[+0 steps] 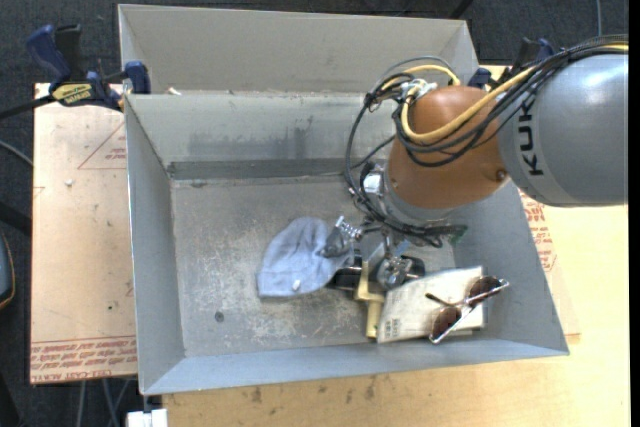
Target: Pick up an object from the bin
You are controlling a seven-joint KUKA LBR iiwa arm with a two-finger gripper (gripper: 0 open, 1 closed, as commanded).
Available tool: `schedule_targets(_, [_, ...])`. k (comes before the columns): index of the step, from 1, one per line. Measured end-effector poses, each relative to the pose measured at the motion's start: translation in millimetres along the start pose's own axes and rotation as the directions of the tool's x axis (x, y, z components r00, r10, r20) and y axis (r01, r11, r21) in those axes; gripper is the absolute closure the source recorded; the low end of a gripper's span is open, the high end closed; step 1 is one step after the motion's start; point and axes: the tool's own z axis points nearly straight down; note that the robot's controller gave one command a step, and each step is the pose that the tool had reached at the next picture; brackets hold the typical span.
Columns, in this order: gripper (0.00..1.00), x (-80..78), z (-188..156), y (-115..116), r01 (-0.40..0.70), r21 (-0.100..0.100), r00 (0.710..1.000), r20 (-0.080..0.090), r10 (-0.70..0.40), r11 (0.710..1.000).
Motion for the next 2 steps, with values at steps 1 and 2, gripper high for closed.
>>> schedule_targets(1, [1.00, 0.0, 0.0, 0.0, 0.000, 0.000, 1.000, 0.000, 0.000, 1.000])
schedule_targets(2, [1.00, -1.8, -1.8, 1.5, 0.004, 0.004, 1.000, -0.003, -0.004, 1.000])
